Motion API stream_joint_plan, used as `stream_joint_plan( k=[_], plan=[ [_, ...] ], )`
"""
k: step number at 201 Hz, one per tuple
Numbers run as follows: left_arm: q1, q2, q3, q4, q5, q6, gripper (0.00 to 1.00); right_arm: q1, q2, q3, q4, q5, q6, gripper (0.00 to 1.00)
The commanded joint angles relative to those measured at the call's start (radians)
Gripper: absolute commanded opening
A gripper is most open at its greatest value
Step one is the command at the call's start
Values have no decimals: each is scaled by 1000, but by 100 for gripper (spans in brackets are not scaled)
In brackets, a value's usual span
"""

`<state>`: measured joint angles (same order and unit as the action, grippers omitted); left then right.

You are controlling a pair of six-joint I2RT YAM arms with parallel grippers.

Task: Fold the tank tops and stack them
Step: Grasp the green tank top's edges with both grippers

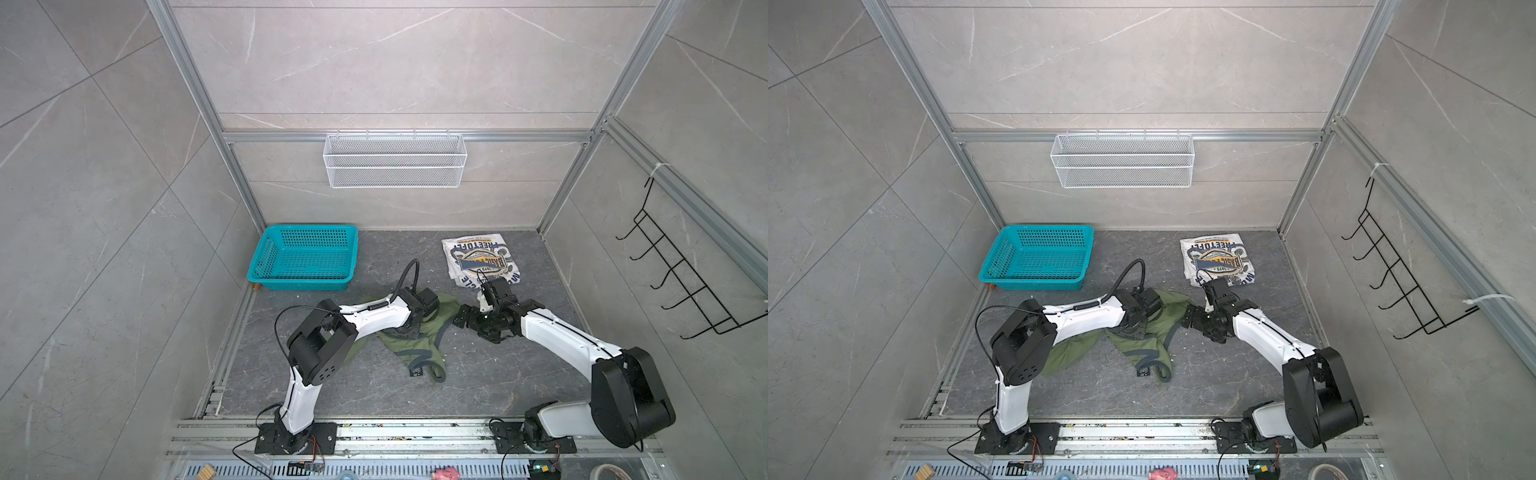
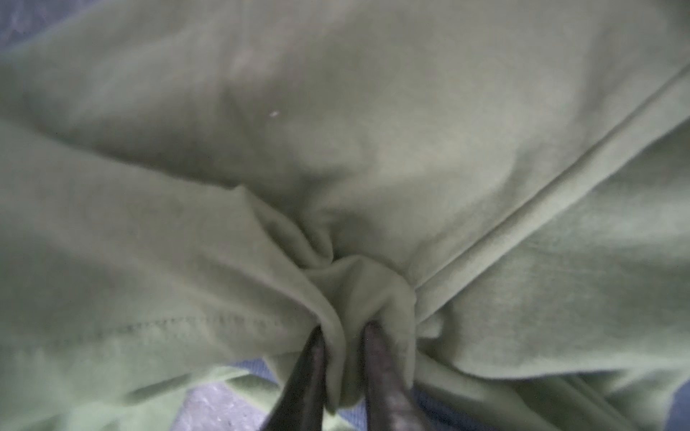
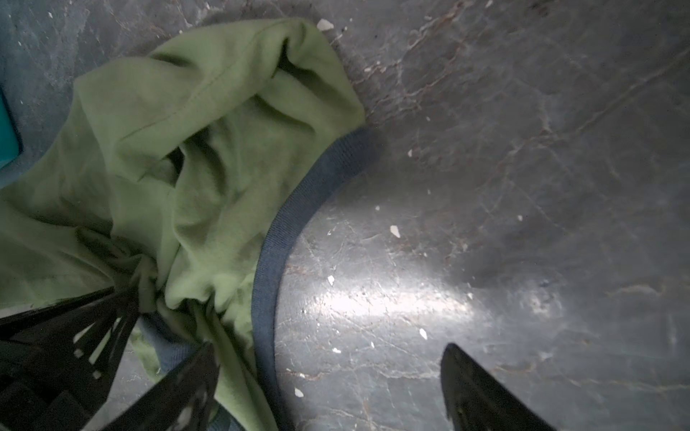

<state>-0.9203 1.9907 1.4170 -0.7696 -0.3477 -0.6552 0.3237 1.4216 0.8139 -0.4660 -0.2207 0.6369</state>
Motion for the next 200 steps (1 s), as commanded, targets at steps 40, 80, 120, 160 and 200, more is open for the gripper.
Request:
stream_joint_plan(
  k=[40,80,120,160,200],
  plan=[
    [-3,-193,-20,-17,-62,-14,0,14,167,95,30,82,2,81],
    [-4,-403,-84,-3,-95,-18,0,15,312,206,43,121,2,68],
    [-2,-534,-123,-4,-119,-24,0,25,420,298,19,173,-4,43],
    [13,-618,-109,-51,-205,-19,0,27,406,343,-36,273,-47,9],
    [68,-687,-83,-89,-237,12,0,28,254,347,-101,378,-83,0]
  ],
)
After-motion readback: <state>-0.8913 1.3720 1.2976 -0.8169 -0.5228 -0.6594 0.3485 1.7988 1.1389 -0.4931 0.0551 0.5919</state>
